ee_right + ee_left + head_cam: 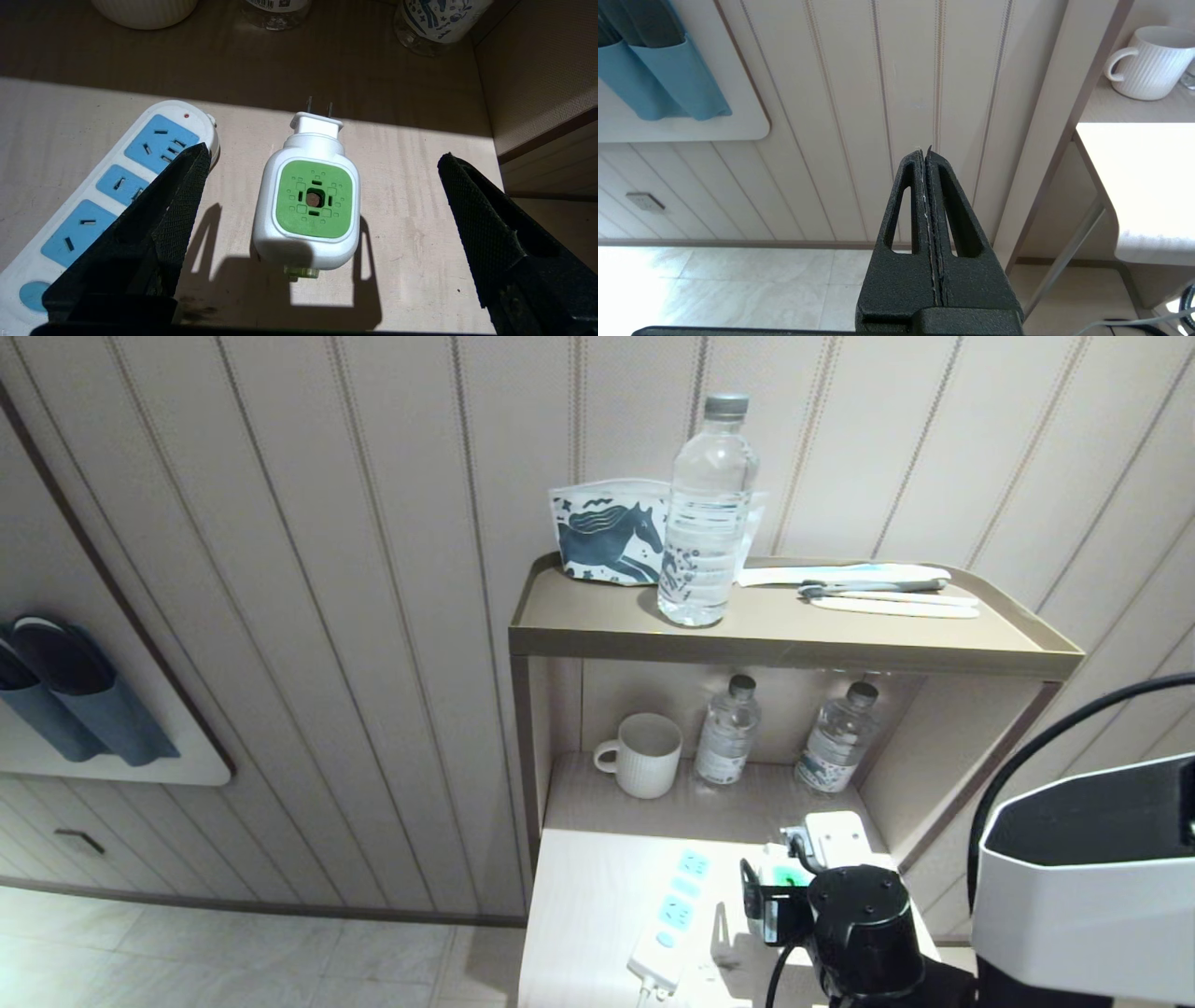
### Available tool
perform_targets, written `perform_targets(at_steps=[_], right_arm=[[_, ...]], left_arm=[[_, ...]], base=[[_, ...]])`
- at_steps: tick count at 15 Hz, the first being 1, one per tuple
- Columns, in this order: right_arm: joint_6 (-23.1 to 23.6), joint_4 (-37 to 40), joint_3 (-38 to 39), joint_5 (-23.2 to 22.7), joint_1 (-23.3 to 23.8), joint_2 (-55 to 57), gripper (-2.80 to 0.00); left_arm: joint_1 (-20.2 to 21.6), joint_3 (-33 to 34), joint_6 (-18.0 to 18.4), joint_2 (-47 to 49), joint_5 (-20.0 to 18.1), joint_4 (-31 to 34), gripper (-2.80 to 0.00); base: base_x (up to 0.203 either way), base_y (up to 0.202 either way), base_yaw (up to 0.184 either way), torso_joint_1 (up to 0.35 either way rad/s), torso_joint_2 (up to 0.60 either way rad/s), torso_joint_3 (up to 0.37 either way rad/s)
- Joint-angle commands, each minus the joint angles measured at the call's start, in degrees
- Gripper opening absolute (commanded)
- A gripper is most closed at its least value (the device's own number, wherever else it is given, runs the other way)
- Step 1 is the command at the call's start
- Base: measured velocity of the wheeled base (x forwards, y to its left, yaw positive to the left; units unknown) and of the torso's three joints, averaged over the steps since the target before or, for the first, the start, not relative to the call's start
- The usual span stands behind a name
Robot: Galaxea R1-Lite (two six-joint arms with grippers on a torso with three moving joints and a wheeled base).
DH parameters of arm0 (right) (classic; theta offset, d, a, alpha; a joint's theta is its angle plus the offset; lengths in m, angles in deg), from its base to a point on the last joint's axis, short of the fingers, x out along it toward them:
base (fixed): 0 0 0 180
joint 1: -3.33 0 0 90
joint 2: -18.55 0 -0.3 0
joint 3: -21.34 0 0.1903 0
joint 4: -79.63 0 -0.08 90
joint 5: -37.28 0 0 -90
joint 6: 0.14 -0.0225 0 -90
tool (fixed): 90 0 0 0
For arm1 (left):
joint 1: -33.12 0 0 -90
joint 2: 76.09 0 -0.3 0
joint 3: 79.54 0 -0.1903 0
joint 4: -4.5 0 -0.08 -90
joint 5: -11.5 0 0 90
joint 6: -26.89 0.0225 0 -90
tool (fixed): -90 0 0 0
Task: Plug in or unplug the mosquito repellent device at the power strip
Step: Insert the plug into the socket
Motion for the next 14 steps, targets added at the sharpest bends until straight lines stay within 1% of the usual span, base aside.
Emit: perform_targets(at_steps=[1, 6, 11, 14], right_arm=[[-0.01, -0.53, 0.54, 0.18, -0.51, -0.73, 0.0], [0.08, -0.53, 0.37, 0.09, -0.68, -0.64, 0.0], [0.12, -0.53, 0.24, 0.09, -2.11, -0.77, 0.0], [0.14, -0.62, 0.2, 0.18, -2.72, -1.53, 0.0]], left_arm=[[0.03, 0.0, 0.05, -0.02, -0.02, -0.01, -2.8], [0.06, 0.0, 0.04, -0.02, -0.02, -0.01, -2.8], [-0.02, 0.0, 0.04, -0.02, -0.02, -0.01, -2.8], [0.07, 0.0, 0.04, -0.02, -0.02, -0.01, -2.8]], base=[[0.0, 0.0, 0.0, 0.0, 0.0, 0.0], [0.0, 0.0, 0.0, -0.017, 0.04, 0.023], [0.0, 0.0, 0.0, -0.161, 0.35, 0.187], [0.0, 0.0, 0.0, -0.209, 0.46, 0.254]])
